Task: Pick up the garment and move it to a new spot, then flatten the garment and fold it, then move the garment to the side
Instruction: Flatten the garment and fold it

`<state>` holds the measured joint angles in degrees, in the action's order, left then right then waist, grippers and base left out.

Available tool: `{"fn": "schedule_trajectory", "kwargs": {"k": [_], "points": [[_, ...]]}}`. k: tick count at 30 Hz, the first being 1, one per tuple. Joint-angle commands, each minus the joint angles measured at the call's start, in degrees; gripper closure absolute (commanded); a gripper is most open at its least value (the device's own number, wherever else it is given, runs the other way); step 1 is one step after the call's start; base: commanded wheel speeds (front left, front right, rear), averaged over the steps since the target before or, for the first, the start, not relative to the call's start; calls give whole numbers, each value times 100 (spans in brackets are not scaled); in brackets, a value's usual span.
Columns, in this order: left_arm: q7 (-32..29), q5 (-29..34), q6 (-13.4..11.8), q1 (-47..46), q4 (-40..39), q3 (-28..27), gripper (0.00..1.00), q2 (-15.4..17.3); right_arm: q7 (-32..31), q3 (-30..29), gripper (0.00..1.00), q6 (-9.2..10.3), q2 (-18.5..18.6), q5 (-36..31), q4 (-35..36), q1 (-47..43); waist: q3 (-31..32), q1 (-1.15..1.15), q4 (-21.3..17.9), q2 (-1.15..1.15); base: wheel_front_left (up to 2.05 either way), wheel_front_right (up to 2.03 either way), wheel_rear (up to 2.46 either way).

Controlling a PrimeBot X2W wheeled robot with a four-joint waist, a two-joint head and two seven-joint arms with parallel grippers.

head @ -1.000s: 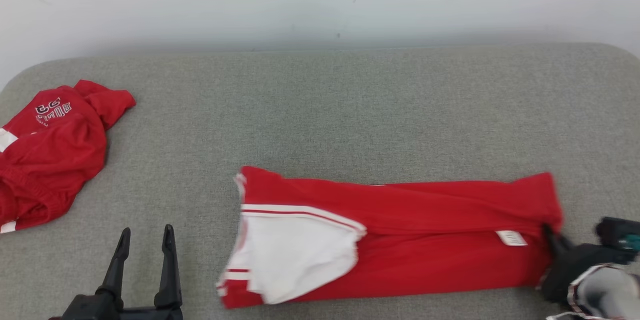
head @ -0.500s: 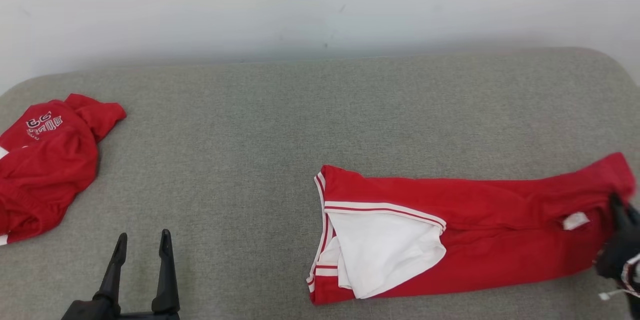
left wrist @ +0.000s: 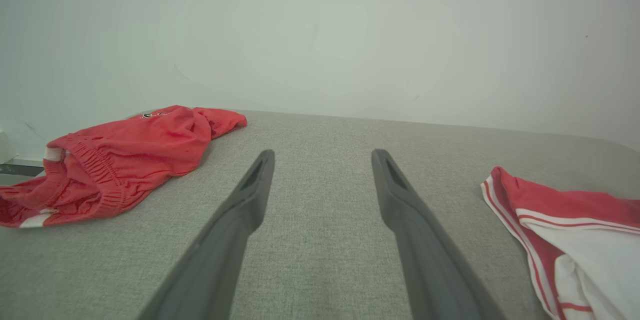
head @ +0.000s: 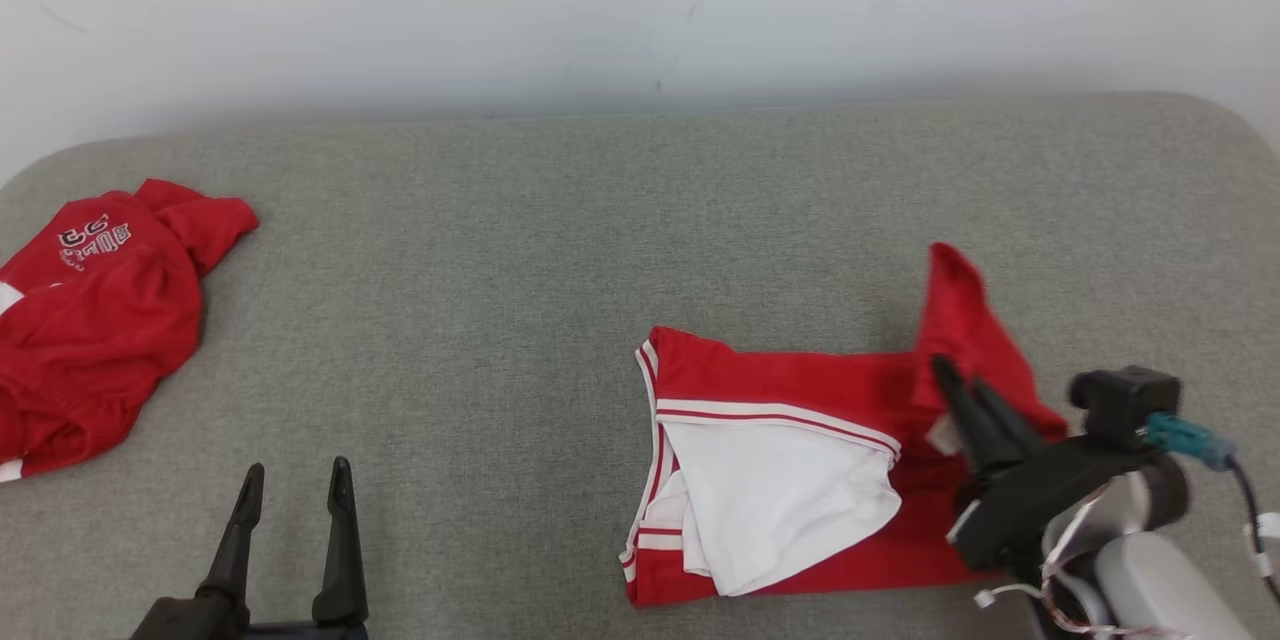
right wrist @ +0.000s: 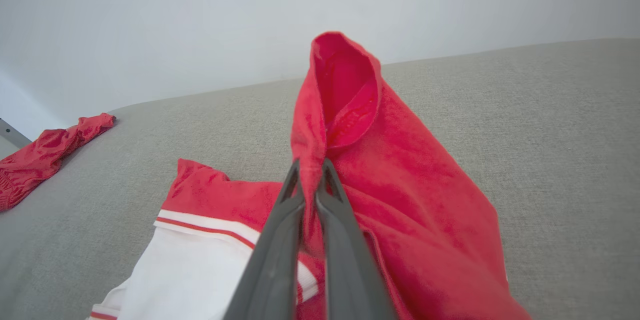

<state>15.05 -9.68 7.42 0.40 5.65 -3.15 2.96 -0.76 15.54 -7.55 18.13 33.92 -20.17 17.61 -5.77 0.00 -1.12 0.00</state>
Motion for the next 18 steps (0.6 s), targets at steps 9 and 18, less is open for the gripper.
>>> {"fn": "schedule_trajectory", "kwargs": {"k": [9,18], "points": [[18,-27,1,-173,45,108,0,-9,-493,455,100,14,-896,-261,1132,-531,-70,0,186,0,0,0,0],[18,-27,2,-328,109,267,0,-8,-398,692,100,14,-1360,-432,723,-276,-161,0,339,0,0,0,0]]}}
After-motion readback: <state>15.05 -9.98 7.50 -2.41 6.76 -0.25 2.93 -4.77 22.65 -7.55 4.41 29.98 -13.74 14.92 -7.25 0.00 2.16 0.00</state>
